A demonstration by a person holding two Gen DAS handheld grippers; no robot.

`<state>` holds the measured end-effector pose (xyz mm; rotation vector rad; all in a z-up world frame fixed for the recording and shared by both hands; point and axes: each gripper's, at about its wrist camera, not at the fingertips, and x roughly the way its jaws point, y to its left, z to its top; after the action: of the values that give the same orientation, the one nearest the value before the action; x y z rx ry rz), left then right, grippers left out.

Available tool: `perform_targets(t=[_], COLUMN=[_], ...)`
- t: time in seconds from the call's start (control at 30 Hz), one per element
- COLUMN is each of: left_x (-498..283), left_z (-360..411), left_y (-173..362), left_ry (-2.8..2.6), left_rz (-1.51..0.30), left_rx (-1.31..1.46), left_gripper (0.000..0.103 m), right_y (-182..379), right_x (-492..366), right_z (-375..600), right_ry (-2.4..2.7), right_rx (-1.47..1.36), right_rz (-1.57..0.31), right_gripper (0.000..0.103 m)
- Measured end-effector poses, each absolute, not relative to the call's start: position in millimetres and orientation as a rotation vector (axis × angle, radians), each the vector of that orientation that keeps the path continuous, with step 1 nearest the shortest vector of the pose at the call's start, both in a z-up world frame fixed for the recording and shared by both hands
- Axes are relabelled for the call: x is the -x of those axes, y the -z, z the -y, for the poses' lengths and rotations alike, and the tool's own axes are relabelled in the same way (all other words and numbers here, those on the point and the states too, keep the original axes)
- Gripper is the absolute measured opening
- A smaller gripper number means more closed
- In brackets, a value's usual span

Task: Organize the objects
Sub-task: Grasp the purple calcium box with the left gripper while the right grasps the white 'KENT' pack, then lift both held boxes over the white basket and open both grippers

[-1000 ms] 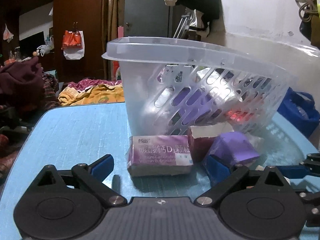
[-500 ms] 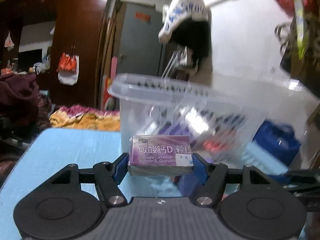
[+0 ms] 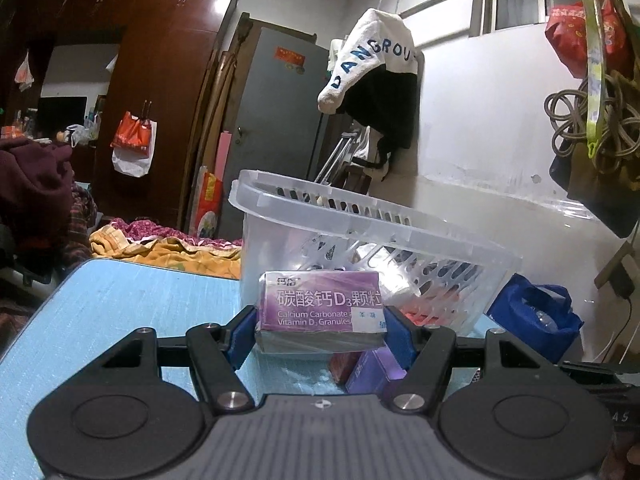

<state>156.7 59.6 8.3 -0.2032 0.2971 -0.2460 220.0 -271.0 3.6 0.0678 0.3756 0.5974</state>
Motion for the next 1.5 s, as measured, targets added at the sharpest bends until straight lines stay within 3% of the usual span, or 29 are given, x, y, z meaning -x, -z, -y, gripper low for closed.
perform_targets(t=[0.67,0.9,1.07,1.23,1.4,1.43,1.5], left_x=[-149,-136,-124,-174,-245,-257,-273], left_z=[-60,-57,-62,-51,-48,-48,-47], left_y=[-9,-14,-44,-94,-100,-97,-90], left_ry=[0.261,0.274,0.351,0.375,0.353,0.357,0.326], left_rz=[-0.246,-0.164,-0.051,-0.136,-0.318,-0.354,-0.408], left_rx=[0.201,0.177,0.256,0.253,0.295,0.301,0.291], left_gripper=[0.07,0.07,0.07,0.07,0.071,0.071,0.092], right_y=[-4,-13,-50,-106,-117,-115,-111], right_x=[-212,-201,-190,-251,-332,-344,-354], right_z=[273,283,281,253,213,208,203], right_ry=[-0.575,-0.53,-0.536,-0.563,-0.503,-0.479,-0.435], right_rx=[-0.064,-0.102,-0.082,-0.048,0.052,0.068,0.092], right_rz=[-0.291,-0.213,-0.103,-0.154,-0.306,-0.326,-0.33], right_gripper=[0.041,0.041,0.041,0.041,0.041,0.042,0.057])
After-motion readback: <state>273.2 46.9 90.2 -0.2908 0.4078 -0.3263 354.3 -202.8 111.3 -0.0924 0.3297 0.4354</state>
